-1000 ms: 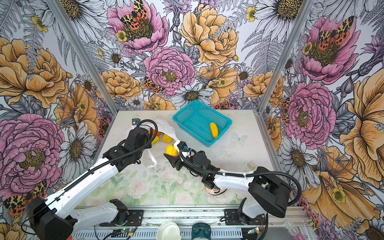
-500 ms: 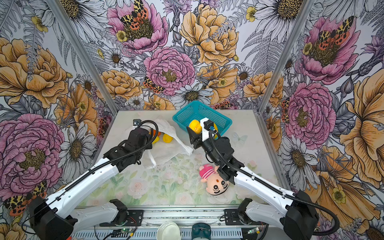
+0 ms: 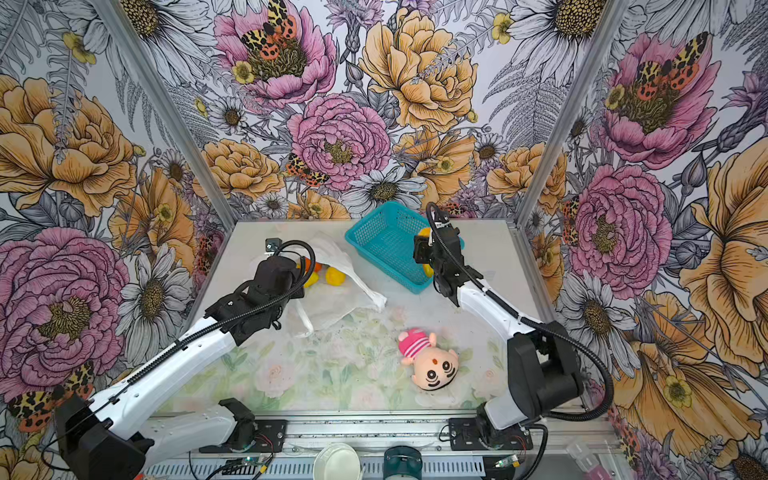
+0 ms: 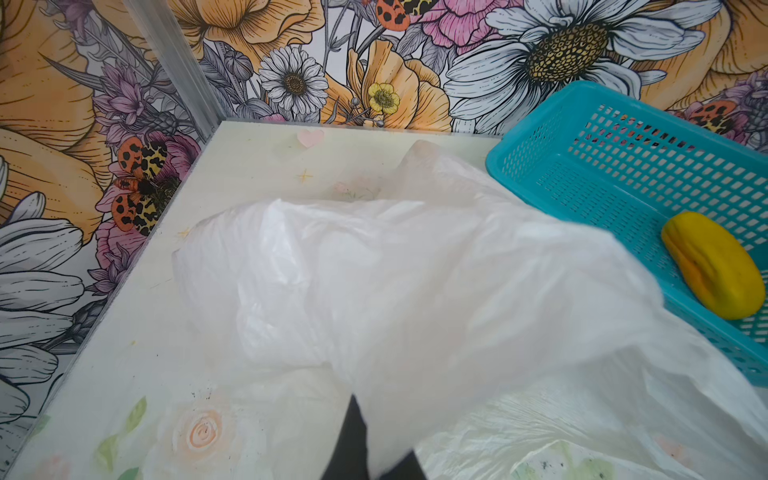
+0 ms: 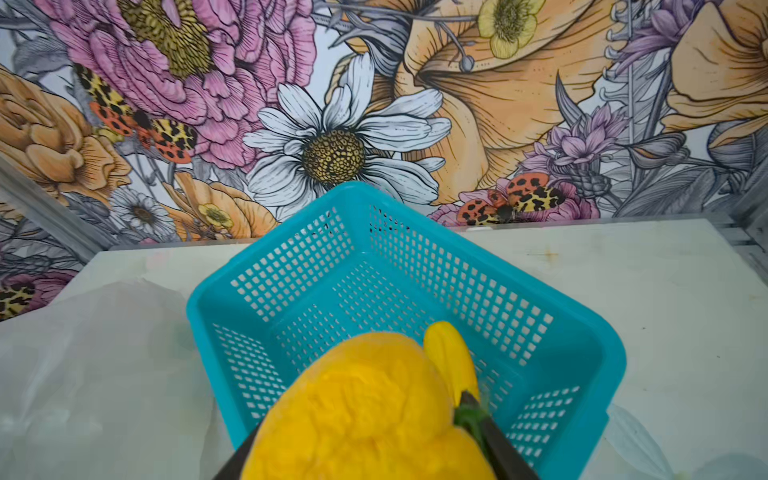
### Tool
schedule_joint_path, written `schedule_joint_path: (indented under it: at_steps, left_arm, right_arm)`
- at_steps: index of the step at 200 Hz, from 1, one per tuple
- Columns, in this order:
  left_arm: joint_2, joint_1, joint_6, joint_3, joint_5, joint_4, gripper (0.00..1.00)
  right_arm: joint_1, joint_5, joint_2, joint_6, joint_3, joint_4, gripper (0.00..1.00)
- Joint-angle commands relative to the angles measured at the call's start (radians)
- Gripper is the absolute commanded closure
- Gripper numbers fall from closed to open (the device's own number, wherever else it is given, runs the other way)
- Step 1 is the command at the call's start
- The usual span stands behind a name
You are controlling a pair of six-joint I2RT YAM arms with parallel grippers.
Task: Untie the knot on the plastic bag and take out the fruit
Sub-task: 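Carry the yellow pepper over the teal basket and lower it inside, then open the right gripper to release the pepper into the basket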
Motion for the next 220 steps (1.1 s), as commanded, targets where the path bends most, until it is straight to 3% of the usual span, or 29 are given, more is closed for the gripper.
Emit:
schedule_joint_path:
  at_steps: [1, 59, 110, 127, 145, 163, 191, 220]
  left_arm:
    - [-0.012, 0.008, -0.004, -0.015, 0.017, 0.031, 1.0]
    - [-0.016, 0.01, -0.002, -0.021, 0.004, 0.032, 1.0]
    - [-0.003, 0.011, 0.0, -0.015, 0.015, 0.034, 1.0]
    - [0.002, 0.013, 0.0, -0.018, 0.005, 0.035, 1.0]
    - [0.011, 0.016, 0.001, -0.016, 0.005, 0.035, 1.0]
    - [0.013, 0.015, 0.003, -0.013, 0.015, 0.035, 1.0]
    - [0.005, 0.014, 0.0, -0.015, 0.016, 0.035, 1.0]
    - [0.005, 0.016, 0.001, -0.016, 0.012, 0.035, 1.0]
  right_arm:
    - [-0.038, -0.028, 0.112, 0.019, 0.121, -0.131, 0.75]
    - [-0.088, -0.105, 0.415, 0.041, 0.32, -0.191, 0.75]
    - [-0.092, -0.109, 0.538, 0.039, 0.406, -0.221, 0.73]
    - [-0.091, -0.111, 0.558, 0.038, 0.415, -0.222, 0.65]
    - [-0.092, -0.108, 0.543, 0.037, 0.407, -0.221, 0.45]
    - [-0.09, -0.1, 0.507, 0.027, 0.404, -0.22, 0.32]
    - [-0.073, -0.07, 0.424, 0.005, 0.386, -0.204, 0.24]
    - [-0.052, -0.061, 0.262, 0.009, 0.264, -0.115, 0.2]
